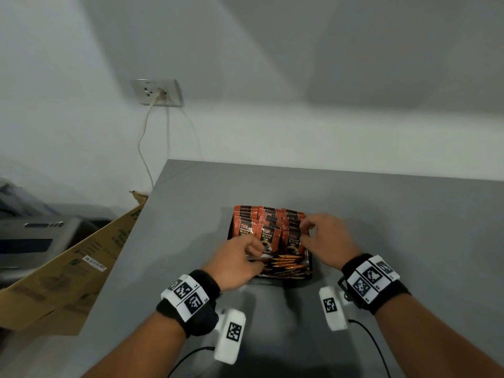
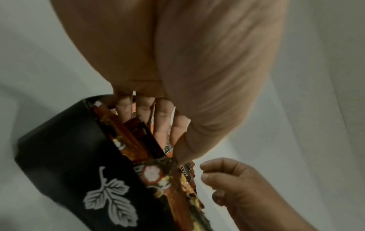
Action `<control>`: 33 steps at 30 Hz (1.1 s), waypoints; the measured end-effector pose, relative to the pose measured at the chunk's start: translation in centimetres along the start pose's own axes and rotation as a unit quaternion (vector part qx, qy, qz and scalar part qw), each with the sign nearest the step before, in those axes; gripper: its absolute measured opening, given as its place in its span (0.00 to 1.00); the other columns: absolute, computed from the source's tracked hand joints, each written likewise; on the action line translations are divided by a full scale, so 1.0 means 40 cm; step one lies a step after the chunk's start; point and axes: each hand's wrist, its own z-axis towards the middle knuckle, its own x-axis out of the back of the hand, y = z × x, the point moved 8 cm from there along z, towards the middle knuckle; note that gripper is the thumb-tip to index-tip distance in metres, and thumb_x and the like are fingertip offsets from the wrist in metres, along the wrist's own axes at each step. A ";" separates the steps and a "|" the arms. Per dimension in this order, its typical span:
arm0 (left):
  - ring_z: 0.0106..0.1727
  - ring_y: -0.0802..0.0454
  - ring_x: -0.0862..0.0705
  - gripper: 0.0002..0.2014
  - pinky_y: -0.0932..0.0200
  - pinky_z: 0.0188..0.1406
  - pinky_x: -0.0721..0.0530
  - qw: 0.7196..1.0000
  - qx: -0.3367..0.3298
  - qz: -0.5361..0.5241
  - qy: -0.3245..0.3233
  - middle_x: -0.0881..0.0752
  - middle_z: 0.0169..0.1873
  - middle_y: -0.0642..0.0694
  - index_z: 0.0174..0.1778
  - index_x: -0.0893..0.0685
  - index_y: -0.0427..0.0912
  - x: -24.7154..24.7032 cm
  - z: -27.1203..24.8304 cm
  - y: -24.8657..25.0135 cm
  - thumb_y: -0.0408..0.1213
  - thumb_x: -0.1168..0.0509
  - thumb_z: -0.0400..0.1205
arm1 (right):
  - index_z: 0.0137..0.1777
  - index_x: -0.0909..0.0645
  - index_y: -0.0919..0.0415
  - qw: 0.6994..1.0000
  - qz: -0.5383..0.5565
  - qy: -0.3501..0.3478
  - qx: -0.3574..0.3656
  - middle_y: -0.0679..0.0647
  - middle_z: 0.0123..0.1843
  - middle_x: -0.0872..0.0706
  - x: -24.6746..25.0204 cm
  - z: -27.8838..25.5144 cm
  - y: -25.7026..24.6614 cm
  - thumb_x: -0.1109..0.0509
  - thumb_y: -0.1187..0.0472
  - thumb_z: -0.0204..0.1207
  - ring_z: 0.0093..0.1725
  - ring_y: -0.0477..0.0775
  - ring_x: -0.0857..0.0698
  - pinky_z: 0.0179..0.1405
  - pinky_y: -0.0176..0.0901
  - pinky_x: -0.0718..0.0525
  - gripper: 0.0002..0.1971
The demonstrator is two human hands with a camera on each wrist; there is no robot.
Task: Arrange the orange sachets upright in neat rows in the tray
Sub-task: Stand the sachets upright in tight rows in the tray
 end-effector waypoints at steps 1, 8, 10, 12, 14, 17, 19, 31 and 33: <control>0.57 0.64 0.18 0.13 0.65 0.56 0.20 1.000 -0.006 0.016 -0.004 0.17 0.54 0.61 0.58 0.18 0.53 -0.006 -0.003 -0.003 0.39 0.27 0.79 | 0.51 0.15 0.51 1.000 0.004 -0.008 0.015 0.41 0.49 0.19 0.005 -0.007 -0.014 0.25 0.60 0.76 0.44 0.35 0.23 0.36 0.24 0.32 0.06; 0.58 0.65 0.18 0.15 0.68 0.58 0.20 0.999 -0.034 0.036 -0.010 0.16 0.56 0.60 0.61 0.17 0.52 -0.019 -0.003 -0.005 0.38 0.27 0.79 | 0.58 0.12 0.53 0.981 -0.010 -0.178 0.083 0.36 0.43 0.18 -0.055 -0.030 -0.086 0.21 0.53 0.74 0.43 0.35 0.19 0.42 0.29 0.24 0.14; 0.58 0.66 0.19 0.15 0.72 0.56 0.23 0.999 -0.039 0.037 -0.007 0.16 0.56 0.60 0.61 0.18 0.52 -0.020 -0.003 -0.005 0.37 0.27 0.79 | 0.60 0.12 0.52 0.978 -0.026 -0.195 0.075 0.37 0.47 0.16 -0.071 -0.024 -0.081 0.20 0.51 0.73 0.47 0.38 0.16 0.50 0.36 0.17 0.16; 0.59 0.66 0.19 0.15 0.71 0.56 0.23 0.998 -0.043 0.042 -0.001 0.16 0.56 0.60 0.60 0.18 0.54 -0.019 -0.002 -0.010 0.36 0.27 0.79 | 0.60 0.13 0.50 0.976 -0.032 -0.203 0.069 0.39 0.49 0.14 -0.080 -0.020 -0.076 0.20 0.51 0.73 0.51 0.41 0.14 0.57 0.42 0.13 0.16; 0.58 0.66 0.18 0.15 0.68 0.59 0.21 0.998 -0.048 0.044 0.001 0.16 0.55 0.60 0.58 0.18 0.55 -0.019 -0.002 -0.014 0.35 0.27 0.78 | 0.59 0.13 0.50 0.977 -0.031 -0.202 0.067 0.39 0.49 0.13 -0.081 -0.017 -0.075 0.21 0.52 0.74 0.51 0.41 0.13 0.58 0.44 0.13 0.14; 0.56 0.64 0.16 0.14 0.60 0.61 0.16 0.998 -0.060 0.032 0.004 0.14 0.54 0.59 0.57 0.16 0.54 -0.022 -0.004 -0.014 0.34 0.28 0.78 | 0.57 0.12 0.51 0.977 -0.013 -0.203 0.068 0.40 0.50 0.12 -0.080 -0.021 -0.070 0.22 0.51 0.75 0.51 0.41 0.13 0.58 0.44 0.12 0.12; 0.56 0.64 0.16 0.13 0.58 0.61 0.16 0.998 -0.063 0.027 0.004 0.14 0.54 0.59 0.56 0.16 0.54 -0.027 -0.002 -0.017 0.35 0.29 0.79 | 0.57 0.11 0.51 0.976 0.003 -0.209 0.067 0.42 0.50 0.11 -0.078 -0.026 -0.065 0.21 0.51 0.73 0.50 0.40 0.12 0.57 0.43 0.12 0.13; 0.56 0.65 0.17 0.12 0.56 0.60 0.15 0.997 -0.067 0.044 0.015 0.15 0.55 0.60 0.58 0.17 0.56 -0.033 0.002 -0.034 0.39 0.31 0.79 | 0.63 0.16 0.49 0.980 -0.035 -0.167 0.098 0.43 0.55 0.13 -0.087 -0.022 -0.069 0.26 0.56 0.79 0.52 0.43 0.14 0.53 0.36 0.17 0.13; 0.56 0.64 0.17 0.12 0.57 0.59 0.15 0.996 -0.070 0.047 0.017 0.16 0.54 0.60 0.57 0.17 0.57 -0.032 0.002 -0.035 0.40 0.32 0.79 | 0.60 0.18 0.46 0.982 -0.041 -0.142 0.119 0.43 0.52 0.15 -0.084 -0.022 -0.078 0.26 0.58 0.78 0.49 0.44 0.15 0.50 0.37 0.17 0.12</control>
